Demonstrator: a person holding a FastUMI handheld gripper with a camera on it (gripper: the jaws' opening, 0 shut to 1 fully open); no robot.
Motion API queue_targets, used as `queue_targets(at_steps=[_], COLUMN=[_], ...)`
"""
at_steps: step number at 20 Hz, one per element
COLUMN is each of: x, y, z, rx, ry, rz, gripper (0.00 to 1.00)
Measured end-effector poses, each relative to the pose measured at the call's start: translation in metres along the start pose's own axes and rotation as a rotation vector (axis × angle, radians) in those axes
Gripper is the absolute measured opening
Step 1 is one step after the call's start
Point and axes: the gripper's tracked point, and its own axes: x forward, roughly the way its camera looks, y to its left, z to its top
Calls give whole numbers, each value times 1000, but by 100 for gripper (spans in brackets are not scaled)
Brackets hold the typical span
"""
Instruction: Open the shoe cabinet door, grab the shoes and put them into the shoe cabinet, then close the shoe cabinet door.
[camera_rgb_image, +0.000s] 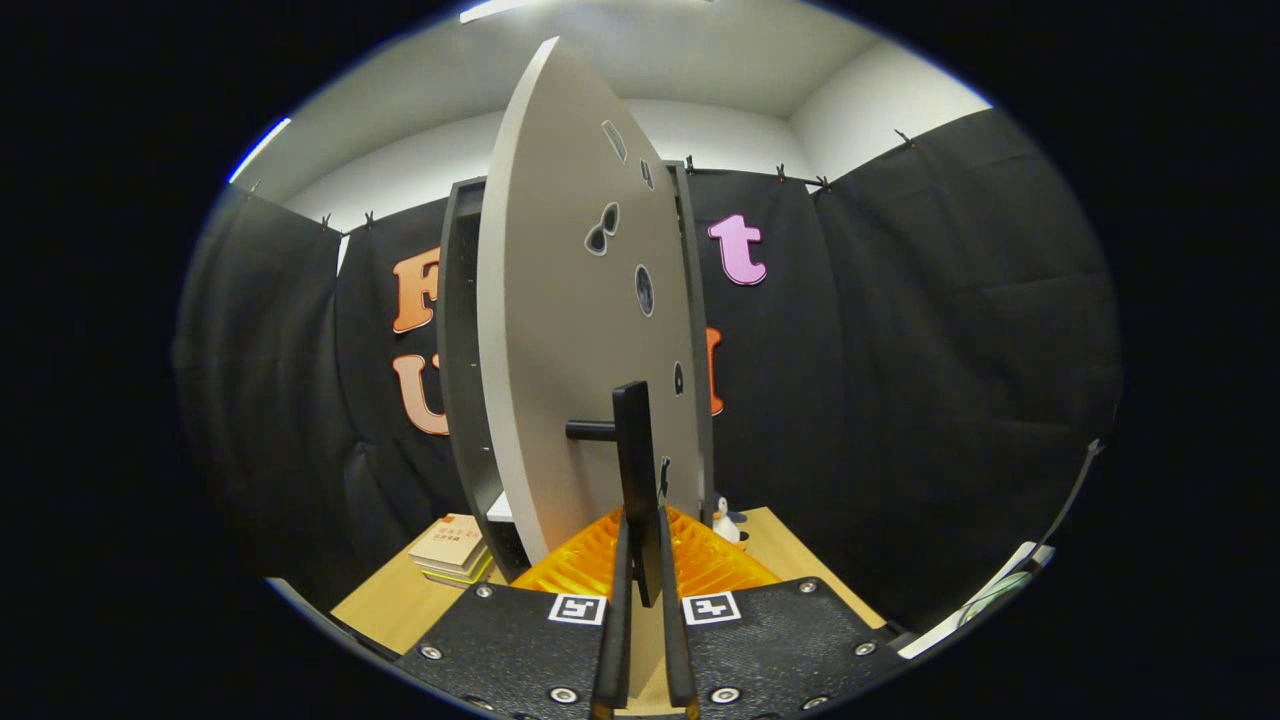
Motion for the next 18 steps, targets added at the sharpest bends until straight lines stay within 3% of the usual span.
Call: queue_targets(at_steps=[6, 18], x=[0, -20], y=[-48, -115], z=[11, 12], rx=[6, -1], ry=[-41, -58], rz=[6, -141], gripper=[14, 7])
